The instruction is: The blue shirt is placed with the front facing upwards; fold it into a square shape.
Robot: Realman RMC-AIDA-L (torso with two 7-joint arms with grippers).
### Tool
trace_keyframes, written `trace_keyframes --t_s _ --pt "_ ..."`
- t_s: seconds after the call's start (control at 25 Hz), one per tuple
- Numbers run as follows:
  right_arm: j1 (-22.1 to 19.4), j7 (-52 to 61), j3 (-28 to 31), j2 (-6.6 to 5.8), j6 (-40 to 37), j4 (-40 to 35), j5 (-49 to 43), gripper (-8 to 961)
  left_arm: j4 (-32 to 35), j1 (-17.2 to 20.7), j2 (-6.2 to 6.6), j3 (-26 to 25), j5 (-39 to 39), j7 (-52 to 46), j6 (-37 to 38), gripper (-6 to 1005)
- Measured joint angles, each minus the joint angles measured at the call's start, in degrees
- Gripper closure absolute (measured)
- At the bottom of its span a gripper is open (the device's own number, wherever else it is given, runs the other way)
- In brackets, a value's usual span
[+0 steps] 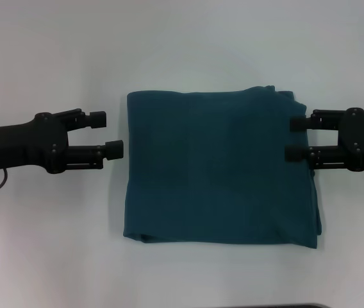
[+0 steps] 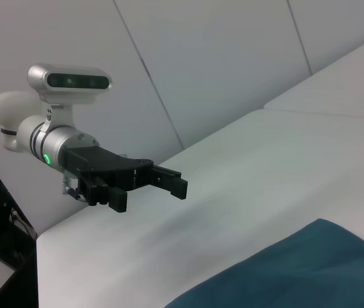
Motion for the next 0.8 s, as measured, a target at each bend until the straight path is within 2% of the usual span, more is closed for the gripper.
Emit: trace_keyframes --t_s 0.8 --pt "0.3 0.0 0.2 0.0 0.0 0.0 0.1 166 0.0 -0.2 0.22 0.3 0.0 -0.4 -0.1 76"
